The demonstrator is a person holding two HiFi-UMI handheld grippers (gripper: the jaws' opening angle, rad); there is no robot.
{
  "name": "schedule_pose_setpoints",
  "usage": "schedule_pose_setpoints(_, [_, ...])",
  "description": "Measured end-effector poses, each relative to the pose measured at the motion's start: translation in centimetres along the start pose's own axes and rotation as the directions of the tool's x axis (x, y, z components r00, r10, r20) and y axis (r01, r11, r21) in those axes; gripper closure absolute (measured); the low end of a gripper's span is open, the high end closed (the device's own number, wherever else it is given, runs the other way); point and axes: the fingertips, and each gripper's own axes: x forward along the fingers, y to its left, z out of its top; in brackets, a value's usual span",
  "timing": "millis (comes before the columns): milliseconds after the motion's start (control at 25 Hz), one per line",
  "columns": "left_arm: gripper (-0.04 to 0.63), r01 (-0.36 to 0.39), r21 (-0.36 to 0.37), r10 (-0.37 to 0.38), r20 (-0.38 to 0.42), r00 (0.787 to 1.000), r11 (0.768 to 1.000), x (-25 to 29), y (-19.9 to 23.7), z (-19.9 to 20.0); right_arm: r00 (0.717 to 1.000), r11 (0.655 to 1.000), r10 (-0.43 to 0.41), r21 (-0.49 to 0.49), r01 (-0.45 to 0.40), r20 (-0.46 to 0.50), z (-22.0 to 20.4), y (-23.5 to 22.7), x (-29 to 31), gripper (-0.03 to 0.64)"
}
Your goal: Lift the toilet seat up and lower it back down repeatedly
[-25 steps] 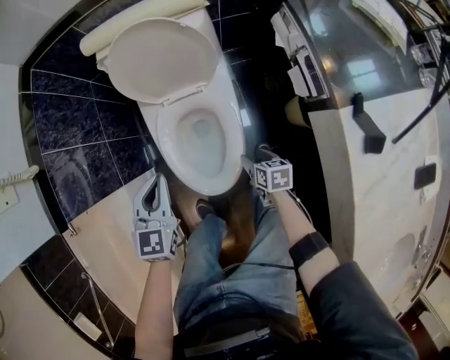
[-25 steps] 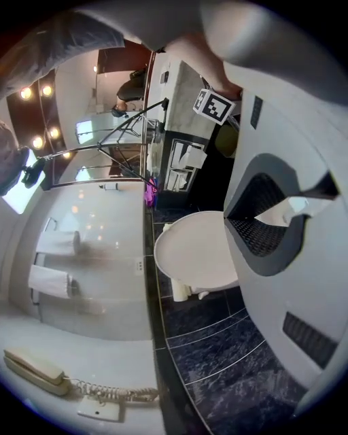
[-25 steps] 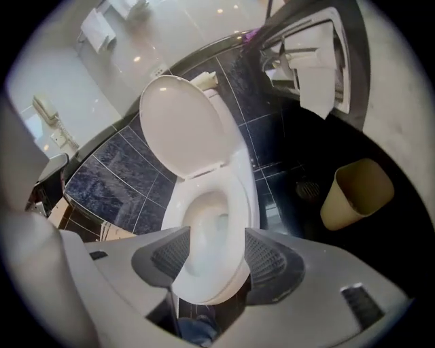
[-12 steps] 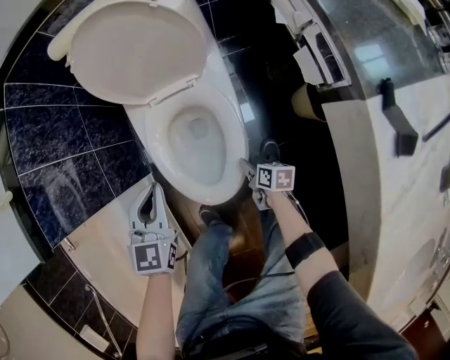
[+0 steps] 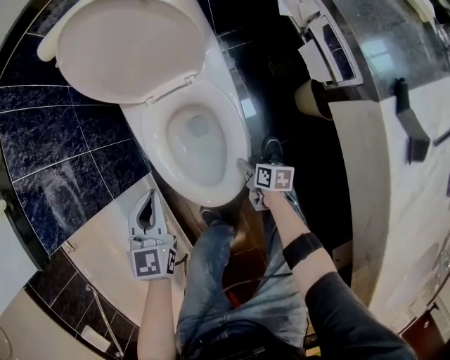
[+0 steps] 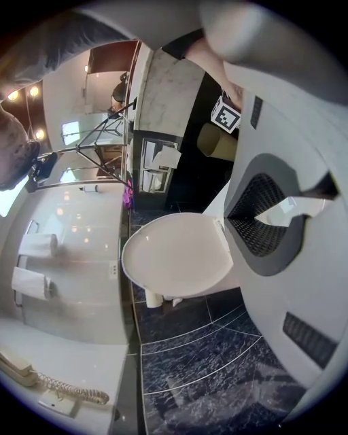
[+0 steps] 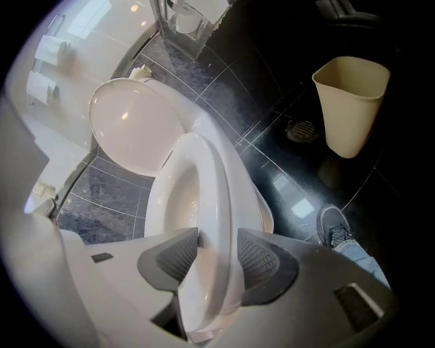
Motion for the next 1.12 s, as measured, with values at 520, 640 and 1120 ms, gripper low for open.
schedule_pose_setpoints(520, [0.595, 0.012, -0.04, -0.013, -0.032, 0.999, 0.999, 0.4, -0.5, -2.3, 0.995, 0.989, 0.075, 0.121, -0.083, 0.069, 0.6, 0.4, -0.7, 0.485])
schedule_pose_setpoints(640, [0.595, 0.013, -0.047, -0.014, -0.038, 0.999, 0.999, 0.5, -0.6, -2.7, 0.993, 0.985, 0.097, 0.137, -0.105, 0.067, 0.6, 0.3, -0.8, 0.491])
schedule_pose_setpoints(1120, [0.595, 0.024, -0.061, -0.027, -0.042, 0.999, 0.998, 0.7, -1.6, -2.5, 0.975, 0.954, 0.205, 0.204, -0.218, 0.084, 1.1, 2.2, -2.5, 0.494])
